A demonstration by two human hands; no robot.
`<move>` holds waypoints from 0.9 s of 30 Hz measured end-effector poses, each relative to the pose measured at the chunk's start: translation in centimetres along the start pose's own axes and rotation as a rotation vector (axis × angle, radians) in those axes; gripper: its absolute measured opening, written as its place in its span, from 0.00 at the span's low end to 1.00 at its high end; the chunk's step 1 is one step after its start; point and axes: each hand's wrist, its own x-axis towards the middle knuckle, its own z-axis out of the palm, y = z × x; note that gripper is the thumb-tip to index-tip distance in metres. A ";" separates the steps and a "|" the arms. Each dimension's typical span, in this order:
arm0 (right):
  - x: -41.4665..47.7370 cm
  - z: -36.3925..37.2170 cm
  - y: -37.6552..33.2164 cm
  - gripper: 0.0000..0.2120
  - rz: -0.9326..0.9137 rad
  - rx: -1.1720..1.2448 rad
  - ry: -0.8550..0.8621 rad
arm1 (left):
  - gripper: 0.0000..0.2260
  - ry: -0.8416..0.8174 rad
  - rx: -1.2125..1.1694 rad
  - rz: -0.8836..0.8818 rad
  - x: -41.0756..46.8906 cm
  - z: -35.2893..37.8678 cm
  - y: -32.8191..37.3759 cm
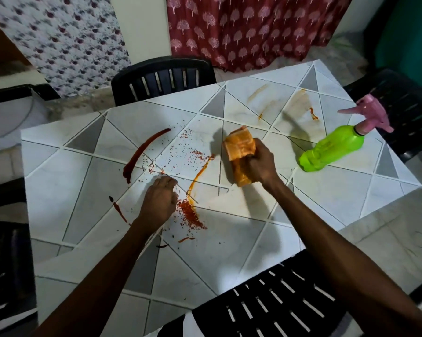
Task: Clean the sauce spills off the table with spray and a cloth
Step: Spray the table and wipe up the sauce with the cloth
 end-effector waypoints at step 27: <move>-6.3 9.1 0.5 0.29 -0.600 -0.409 -0.528 | 0.22 -0.079 0.047 -0.001 1.9 -2.7 -3.5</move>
